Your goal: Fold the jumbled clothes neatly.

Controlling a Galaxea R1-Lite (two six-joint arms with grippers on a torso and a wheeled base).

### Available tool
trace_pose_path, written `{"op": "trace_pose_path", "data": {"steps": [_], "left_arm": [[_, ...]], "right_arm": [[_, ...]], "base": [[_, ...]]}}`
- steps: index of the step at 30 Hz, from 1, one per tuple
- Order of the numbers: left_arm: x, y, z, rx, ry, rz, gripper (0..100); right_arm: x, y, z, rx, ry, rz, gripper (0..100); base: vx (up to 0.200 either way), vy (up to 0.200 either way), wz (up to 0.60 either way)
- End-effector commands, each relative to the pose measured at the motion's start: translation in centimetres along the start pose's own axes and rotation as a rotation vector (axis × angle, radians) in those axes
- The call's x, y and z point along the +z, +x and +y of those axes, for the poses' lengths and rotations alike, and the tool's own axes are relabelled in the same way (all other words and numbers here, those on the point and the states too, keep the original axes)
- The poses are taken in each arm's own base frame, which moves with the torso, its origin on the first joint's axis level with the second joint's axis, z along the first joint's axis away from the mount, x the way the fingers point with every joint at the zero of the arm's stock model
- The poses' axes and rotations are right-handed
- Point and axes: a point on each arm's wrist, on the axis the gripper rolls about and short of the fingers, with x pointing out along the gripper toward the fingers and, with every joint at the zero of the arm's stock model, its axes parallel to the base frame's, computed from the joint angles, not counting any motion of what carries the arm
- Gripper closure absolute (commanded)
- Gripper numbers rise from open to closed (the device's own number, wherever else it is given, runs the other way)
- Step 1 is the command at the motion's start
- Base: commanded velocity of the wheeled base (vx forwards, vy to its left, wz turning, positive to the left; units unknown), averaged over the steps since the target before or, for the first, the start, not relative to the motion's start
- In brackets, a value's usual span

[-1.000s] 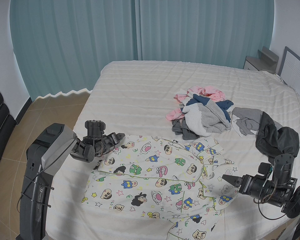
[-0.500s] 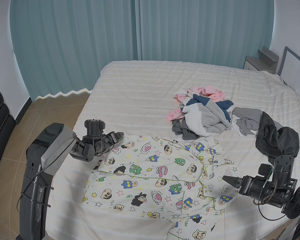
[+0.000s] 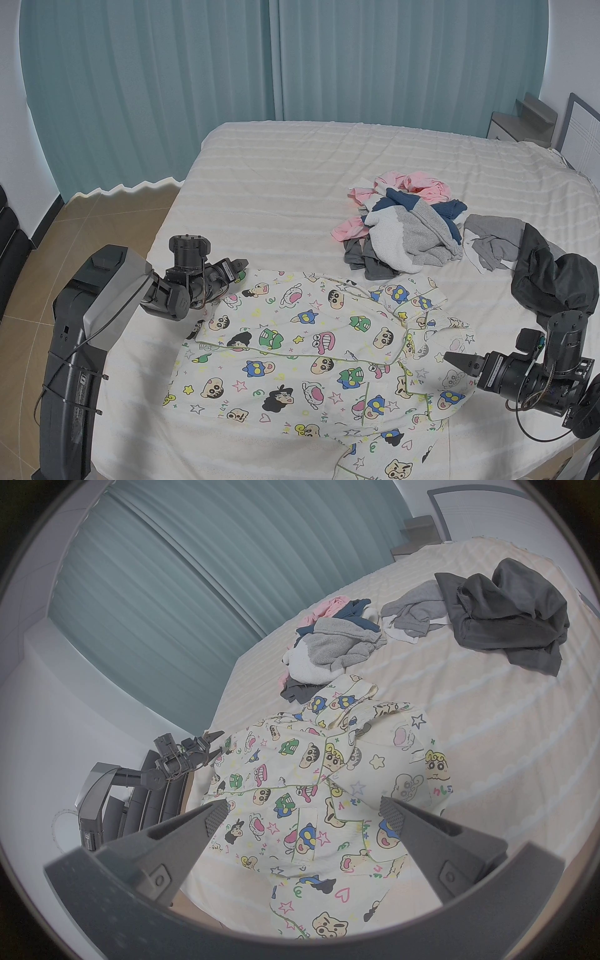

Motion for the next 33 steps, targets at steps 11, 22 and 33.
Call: {"op": "trace_pose_path", "data": {"steps": [11, 22, 33], "left_arm": [[0.0, 0.3, 0.1, 0.012, -0.001, -0.012, 100], [2.2, -0.6, 0.4, 0.018, -0.008, -0.061, 100], [4.8, -0.9, 1.9, 0.035, -0.024, -0.125, 100]], "right_arm": [[-0.3, -0.1, 0.3, 0.015, -0.01, 0.009, 0], [-0.4, -0.1, 0.2, 0.011, 0.002, 0.014, 0], [-0.7, -0.3, -0.1, -0.002, 0.004, 0.024, 0]], "base": [[0.0, 0.0, 0.0], [0.0, 0.0, 0.0], [0.0, 0.0, 0.0]]}}
